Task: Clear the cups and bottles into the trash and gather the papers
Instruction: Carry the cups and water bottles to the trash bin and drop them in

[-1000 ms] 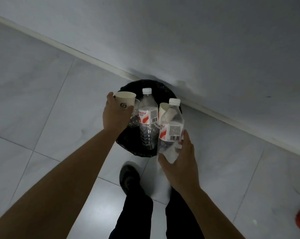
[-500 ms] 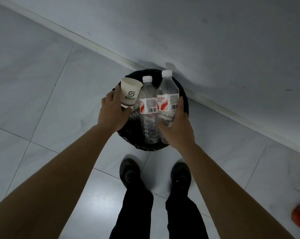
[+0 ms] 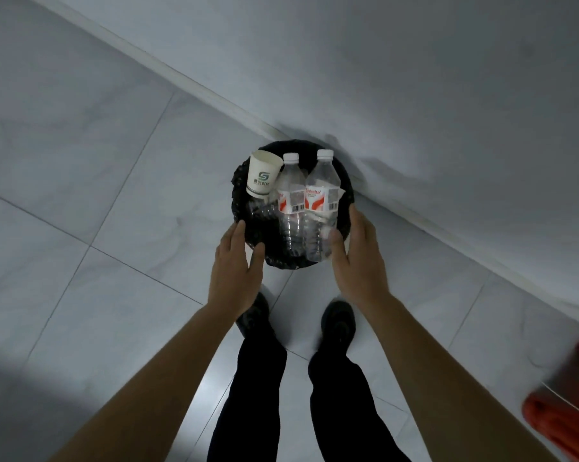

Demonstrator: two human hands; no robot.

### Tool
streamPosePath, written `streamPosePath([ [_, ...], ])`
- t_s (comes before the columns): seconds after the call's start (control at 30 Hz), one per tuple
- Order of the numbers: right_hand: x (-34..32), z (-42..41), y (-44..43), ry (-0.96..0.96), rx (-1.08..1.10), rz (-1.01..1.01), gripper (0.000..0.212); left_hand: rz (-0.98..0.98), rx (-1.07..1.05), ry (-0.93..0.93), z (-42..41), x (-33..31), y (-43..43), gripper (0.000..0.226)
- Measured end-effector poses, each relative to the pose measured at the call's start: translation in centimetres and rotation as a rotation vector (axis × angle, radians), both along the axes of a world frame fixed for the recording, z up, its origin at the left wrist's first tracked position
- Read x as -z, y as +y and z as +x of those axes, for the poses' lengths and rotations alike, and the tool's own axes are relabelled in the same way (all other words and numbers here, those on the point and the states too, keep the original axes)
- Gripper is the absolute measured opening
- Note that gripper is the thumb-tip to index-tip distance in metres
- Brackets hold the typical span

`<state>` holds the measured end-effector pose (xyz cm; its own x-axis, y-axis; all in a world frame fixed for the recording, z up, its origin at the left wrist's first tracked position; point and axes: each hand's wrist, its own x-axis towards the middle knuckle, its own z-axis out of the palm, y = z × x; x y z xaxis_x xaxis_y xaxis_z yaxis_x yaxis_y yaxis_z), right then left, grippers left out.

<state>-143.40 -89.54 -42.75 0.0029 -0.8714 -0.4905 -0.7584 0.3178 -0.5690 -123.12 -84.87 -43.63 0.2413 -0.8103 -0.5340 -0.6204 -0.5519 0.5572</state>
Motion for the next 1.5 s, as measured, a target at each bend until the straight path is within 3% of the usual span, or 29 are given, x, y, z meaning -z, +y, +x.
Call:
streamPosePath([
  [0.13, -11.9, 0.5, -0.9, -0.067, -0.099, -0.072, 0.064, -0.075, -0.147, 0.061, 0.4, -13.2, 0.5, 0.059],
  [0.37, -38.8, 1.1, 0.7, -0.263, -0.208, -0.184, 0.05, -0.381, -0.48, 0.156, 2.2, -42.6, 4.3, 0.056],
  [0.53, -50.5, -1.6, 5.2, -0.523, -0.22, -0.26, 0.05, -0.67, -0.839, 0.139, -2.4, -55.1, 13.6, 0.046],
  [0.63, -52.6, -5.0, 7.8, -0.654, -0.322, -0.254, 0.048, -0.783, -1.001, 0.113, -8.0, -56.9, 19.7, 0.047],
  [0.8, -52.7, -11.5, 9.4, -0.75, -0.619, -0.1, 0.034, -0.72, -1.224, -0.108, -19.5, -55.4, 28.2, 0.05],
  [0.93, -53.6, -14.4, 12.0, -0.745, -0.776, 0.007, 0.038, -0.676, -1.404, -0.197, -28.5, -56.9, 34.3, 0.047],
  [1.03, -55.0, -14.6, 16.1, -0.734, -0.955, 0.064, 0.055, -0.647, -1.56, -0.276, -34.5, -58.5, 40.1, 0.054],
  [1.1, -55.9, -14.5, 19.8, -0.742, -1.074, 0.074, 0.061, -0.64, -1.663, -0.331, -38.3, -59.4, 44.3, 0.062],
  [1.27, -56.6, -16.0, 32.3, -0.714, -1.441, 0.099, 0.055, -0.703, -2.004, -0.409, -48.0, -59.3, 55.5, 0.059],
  [1.5, -53.5, -22.7, 55.4, -0.564, -1.759, 0.249, 0.048, -0.68, -2.392, -0.313, -61.0, -58.0, 73.8, 0.055],
])
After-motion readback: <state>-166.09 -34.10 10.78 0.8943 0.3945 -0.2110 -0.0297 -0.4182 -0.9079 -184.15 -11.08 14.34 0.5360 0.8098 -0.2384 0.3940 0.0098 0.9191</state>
